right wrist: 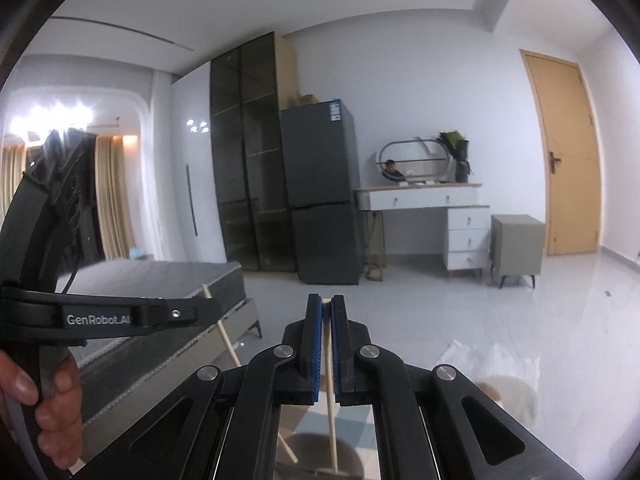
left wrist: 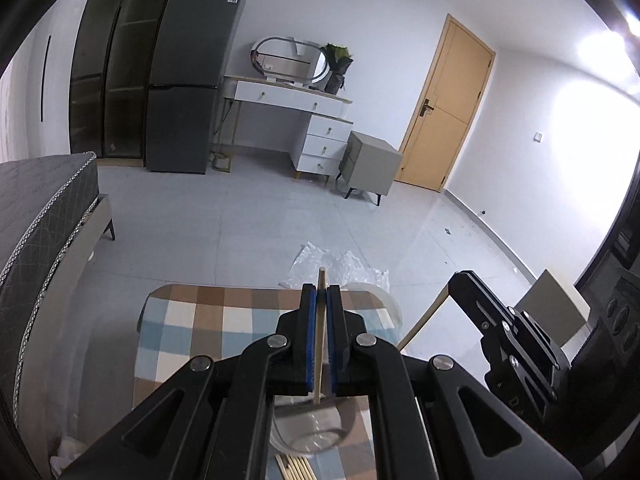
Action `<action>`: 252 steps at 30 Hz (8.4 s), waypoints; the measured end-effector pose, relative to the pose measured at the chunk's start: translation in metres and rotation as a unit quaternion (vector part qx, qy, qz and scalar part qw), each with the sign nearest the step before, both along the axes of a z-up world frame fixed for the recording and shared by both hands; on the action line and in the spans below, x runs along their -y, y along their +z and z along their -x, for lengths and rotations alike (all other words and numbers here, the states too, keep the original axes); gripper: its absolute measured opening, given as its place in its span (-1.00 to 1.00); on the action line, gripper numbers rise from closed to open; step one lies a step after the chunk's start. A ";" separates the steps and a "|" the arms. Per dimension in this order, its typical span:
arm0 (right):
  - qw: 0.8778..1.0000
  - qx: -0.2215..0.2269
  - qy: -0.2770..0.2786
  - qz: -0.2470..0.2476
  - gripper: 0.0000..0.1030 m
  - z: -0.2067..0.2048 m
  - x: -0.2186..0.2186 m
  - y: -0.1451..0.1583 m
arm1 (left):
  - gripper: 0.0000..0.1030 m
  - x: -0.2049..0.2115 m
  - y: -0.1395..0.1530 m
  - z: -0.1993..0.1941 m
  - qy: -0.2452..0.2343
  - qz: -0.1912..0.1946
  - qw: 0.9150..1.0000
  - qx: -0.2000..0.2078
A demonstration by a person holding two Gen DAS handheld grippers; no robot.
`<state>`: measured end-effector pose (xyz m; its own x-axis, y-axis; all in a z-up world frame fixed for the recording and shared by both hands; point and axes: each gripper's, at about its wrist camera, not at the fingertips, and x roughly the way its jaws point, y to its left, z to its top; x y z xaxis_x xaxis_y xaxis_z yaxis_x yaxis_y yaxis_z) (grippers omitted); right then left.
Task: Organize utensils
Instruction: 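Carry both chopsticks over the utensil holder and drop them into it, then raise both open grippers away from the utensil holder, then lower the right gripper to the chopsticks and pinch one chopstick, then lift the chopstick with the right gripper while the left gripper pinches another chopstick, then carry both chopsticks over the utensil holder and lower them into it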
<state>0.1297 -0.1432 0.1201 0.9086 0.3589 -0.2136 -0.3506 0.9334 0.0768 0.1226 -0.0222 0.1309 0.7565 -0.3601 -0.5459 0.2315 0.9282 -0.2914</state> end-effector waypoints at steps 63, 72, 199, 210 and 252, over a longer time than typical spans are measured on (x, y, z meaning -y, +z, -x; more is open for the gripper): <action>0.990 -0.098 -0.098 0.041 1.00 0.117 0.010 -0.058 | 0.85 -0.023 -0.043 0.108 0.134 -0.079 0.986 0.056; 0.984 -0.136 -0.099 0.054 1.00 0.127 0.012 -0.100 | 0.84 -0.023 -0.090 0.114 0.129 -0.077 0.989 0.011; 0.929 -0.352 -0.047 -0.105 -0.93 0.040 0.075 -0.196 | 0.53 0.022 -0.270 0.024 0.090 -0.156 0.928 -0.327; 0.929 -0.352 -0.045 -0.103 -0.93 0.041 0.074 -0.195 | 0.41 0.011 -0.276 0.025 0.109 -0.162 0.921 -0.336; 0.979 -0.190 -0.075 0.005 -0.93 0.126 0.031 -0.138 | -0.97 0.003 -0.140 0.113 0.007 -0.032 0.996 -0.082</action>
